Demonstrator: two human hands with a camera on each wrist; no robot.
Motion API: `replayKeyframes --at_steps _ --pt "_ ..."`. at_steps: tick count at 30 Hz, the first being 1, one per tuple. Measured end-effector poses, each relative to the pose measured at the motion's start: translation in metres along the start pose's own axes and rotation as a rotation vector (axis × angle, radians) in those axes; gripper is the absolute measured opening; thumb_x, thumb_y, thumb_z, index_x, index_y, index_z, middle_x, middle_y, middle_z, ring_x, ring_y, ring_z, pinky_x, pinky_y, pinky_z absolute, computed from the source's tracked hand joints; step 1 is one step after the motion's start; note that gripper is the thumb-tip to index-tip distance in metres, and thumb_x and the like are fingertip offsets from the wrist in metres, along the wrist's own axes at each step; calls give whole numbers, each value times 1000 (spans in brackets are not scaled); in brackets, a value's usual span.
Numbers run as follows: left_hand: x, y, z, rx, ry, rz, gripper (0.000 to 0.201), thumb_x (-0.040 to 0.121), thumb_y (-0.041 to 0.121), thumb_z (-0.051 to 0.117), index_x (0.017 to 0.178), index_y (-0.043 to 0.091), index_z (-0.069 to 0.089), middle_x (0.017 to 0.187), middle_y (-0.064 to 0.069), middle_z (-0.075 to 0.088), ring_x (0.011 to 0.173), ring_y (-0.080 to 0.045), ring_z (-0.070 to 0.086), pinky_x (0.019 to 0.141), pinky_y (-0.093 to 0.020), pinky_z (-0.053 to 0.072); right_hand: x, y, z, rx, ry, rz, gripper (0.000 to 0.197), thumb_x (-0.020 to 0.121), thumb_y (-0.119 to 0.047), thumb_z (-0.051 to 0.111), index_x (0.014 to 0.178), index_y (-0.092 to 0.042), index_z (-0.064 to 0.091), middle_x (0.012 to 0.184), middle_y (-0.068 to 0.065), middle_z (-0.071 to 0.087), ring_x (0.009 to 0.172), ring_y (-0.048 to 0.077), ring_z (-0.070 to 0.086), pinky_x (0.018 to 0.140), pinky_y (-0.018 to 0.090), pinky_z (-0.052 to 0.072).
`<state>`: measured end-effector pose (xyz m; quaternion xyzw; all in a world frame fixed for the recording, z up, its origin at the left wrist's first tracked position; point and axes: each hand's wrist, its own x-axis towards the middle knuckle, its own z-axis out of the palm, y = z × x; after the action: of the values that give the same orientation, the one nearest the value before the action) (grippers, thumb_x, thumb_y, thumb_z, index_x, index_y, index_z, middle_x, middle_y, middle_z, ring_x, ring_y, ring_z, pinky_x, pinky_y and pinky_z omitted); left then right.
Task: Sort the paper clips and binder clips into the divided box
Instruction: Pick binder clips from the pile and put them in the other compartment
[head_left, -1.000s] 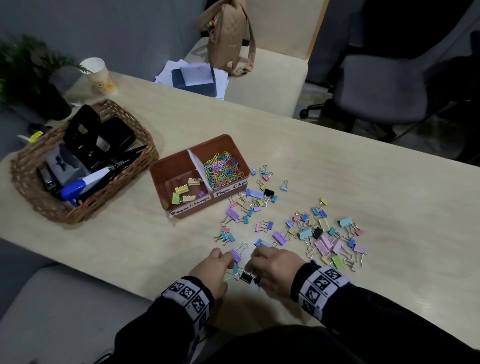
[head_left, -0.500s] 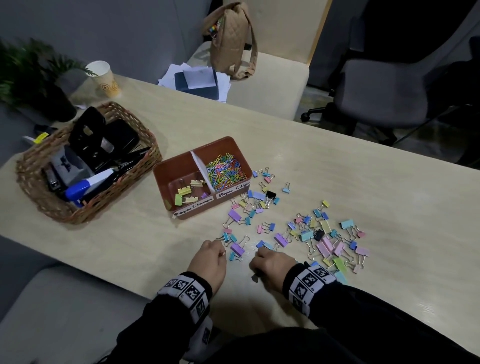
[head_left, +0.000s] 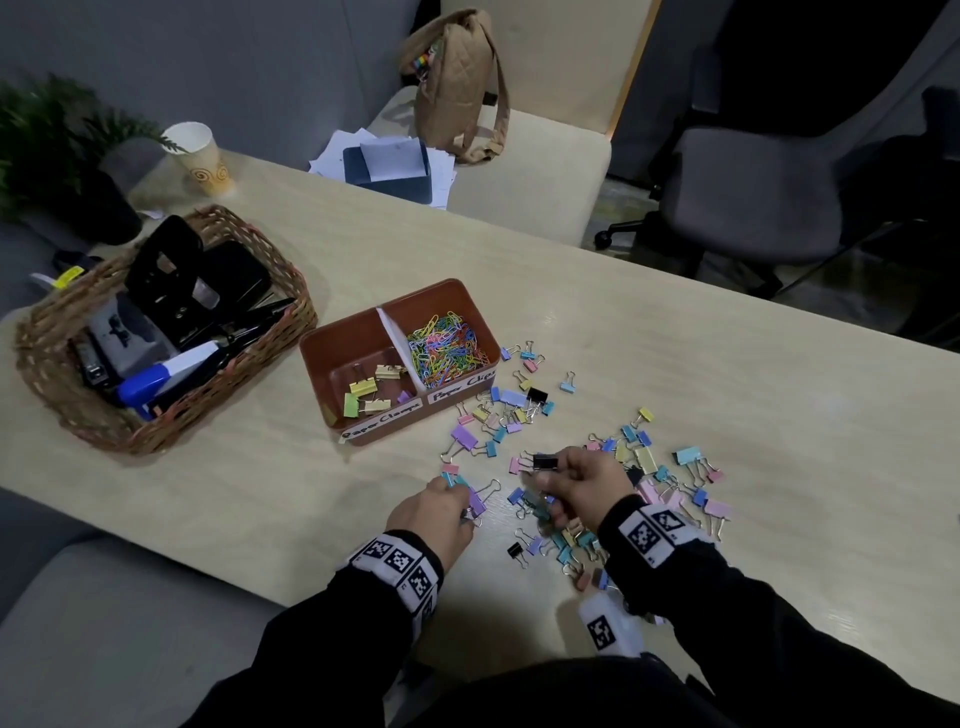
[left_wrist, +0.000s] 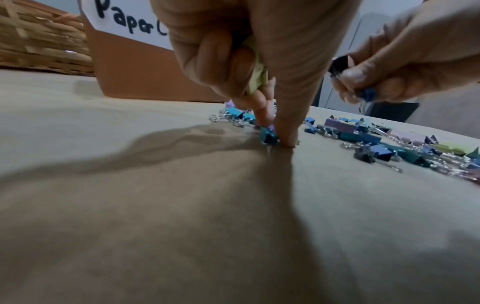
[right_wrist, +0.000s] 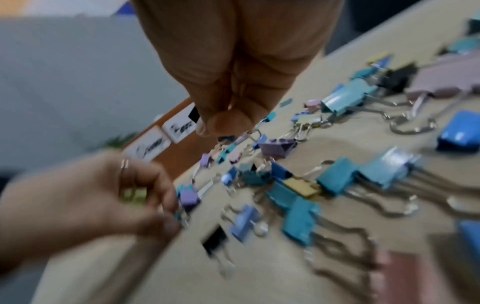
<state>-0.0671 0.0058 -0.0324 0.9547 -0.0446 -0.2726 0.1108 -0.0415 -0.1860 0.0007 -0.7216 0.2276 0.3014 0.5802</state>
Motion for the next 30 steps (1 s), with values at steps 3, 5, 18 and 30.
replayKeyframes --at_steps 3,5,18,30 --pt "1 -1 1 -30 -9 8 31 92 34 53 120 20 51 126 -4 44 105 -25 56 86 -31 47 5 -7 -5 128 -45 23 18 89 3 59 101 16 53 63 20 64 42 21 59 43 29 54" --pt "2 -3 1 -63 -32 -9 36 92 34 55 125 20 49 128 -6 43 110 -25 54 92 -33 46 6 -15 -3 174 -76 18 17 89 6 58 102 15 54 67 19 67 45 21 61 43 26 54" --pt "3 -7 7 -36 -134 -66 29 93 19 49 120 9 53 122 -9 58 111 -27 57 90 -31 44 21 -123 103 -161 -265 -336 20 87 5 59 78 -13 57 88 17 61 73 27 64 81 46 57" --pt "-20 -20 -26 -316 209 -57 4 84 18 56 87 15 56 94 -6 62 87 -24 56 69 -27 37 27 -97 64 -84 -37 -408 27 86 8 59 78 -17 64 72 1 62 55 11 60 57 24 54"
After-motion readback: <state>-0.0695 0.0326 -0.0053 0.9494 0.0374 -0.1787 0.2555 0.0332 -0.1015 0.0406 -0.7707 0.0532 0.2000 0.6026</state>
